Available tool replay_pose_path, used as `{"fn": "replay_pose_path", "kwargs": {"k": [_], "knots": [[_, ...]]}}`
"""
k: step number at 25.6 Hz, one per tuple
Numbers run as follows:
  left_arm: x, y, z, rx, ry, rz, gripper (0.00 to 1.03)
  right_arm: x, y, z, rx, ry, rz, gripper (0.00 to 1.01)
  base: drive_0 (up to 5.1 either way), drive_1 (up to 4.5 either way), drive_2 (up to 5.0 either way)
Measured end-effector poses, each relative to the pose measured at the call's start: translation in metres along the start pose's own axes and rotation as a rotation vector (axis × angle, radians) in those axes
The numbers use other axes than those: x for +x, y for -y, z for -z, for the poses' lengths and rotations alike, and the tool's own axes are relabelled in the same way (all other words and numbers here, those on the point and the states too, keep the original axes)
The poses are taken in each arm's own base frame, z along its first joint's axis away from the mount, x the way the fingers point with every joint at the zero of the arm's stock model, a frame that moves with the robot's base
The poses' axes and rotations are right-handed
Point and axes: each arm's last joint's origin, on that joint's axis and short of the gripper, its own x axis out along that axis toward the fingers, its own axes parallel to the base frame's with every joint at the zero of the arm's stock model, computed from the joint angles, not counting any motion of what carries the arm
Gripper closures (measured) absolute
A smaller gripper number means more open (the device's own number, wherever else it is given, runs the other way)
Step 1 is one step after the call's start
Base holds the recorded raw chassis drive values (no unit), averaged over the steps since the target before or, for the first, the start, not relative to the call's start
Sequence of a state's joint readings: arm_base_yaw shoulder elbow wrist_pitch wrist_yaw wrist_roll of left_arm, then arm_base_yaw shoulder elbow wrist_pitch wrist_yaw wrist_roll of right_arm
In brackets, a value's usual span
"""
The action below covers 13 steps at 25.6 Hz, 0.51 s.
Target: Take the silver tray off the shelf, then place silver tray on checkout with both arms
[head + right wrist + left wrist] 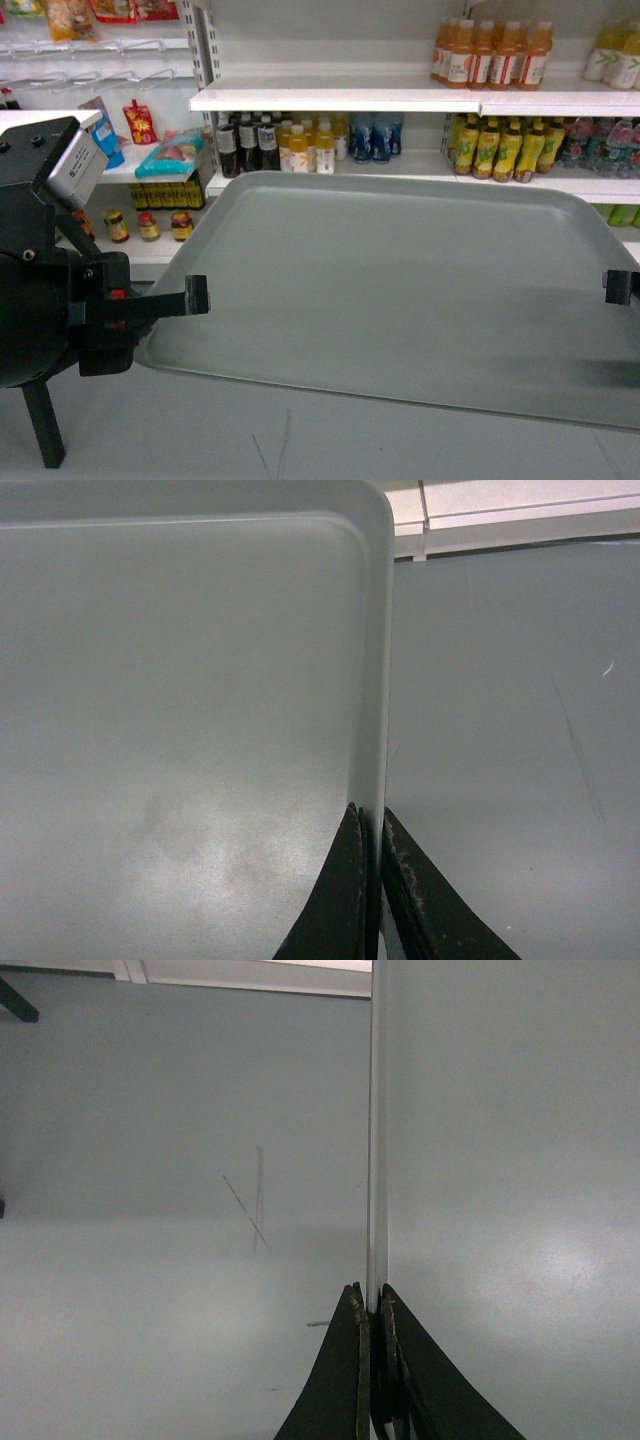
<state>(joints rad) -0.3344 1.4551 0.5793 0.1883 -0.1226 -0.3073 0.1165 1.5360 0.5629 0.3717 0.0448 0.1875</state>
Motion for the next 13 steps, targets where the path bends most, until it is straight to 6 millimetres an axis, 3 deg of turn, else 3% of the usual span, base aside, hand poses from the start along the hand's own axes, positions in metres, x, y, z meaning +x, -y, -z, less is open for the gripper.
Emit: {"fn": "replay_pose_path", "kwargs": {"k": [13], "knots": [[0.0,0.0,0.0,0.0,0.0,0.0,1.0,0.0,-0.0002,-0.0005,0.0,0.005,-0.002,0.98,0.1,-4.27,4.4]]}}
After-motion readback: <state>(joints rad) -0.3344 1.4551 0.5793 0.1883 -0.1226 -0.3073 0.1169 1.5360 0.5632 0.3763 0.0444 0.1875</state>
